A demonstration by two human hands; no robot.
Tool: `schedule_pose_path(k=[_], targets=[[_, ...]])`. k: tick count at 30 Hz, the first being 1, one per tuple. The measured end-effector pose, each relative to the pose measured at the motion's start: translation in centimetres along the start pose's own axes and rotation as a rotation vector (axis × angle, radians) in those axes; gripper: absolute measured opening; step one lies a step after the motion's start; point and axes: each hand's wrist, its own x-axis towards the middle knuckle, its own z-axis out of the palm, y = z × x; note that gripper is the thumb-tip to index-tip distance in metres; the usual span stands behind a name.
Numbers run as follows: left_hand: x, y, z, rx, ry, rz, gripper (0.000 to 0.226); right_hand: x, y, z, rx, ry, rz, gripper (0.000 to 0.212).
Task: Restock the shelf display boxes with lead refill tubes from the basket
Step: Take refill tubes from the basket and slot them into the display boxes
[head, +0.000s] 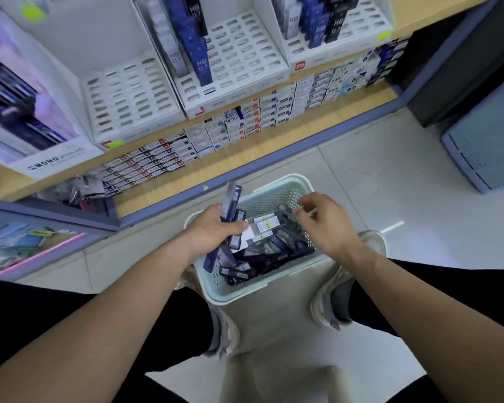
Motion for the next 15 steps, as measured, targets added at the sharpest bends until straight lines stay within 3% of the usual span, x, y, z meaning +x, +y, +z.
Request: schedule_pose_path(k=[4, 7, 15], targets=[[-2.0, 1.2, 1.1, -0.284, 0.039, 0.044, 0.016, -1.9, -2.3, 2.0, 0.356, -0.172, 0.16, 0.048], [-2.1, 1.5, 2.0, -0.364, 0.053, 0.046, 0.017, -1.7, -3.5, 2.4, 0.663, -0.171, 0.214, 0.027], [-1.2, 1.5, 3.5, -0.277, -0.081, 0.098, 0.019, -0.4, -3.2, 1.0, 0.856, -0.196, 0.204, 0.022]])
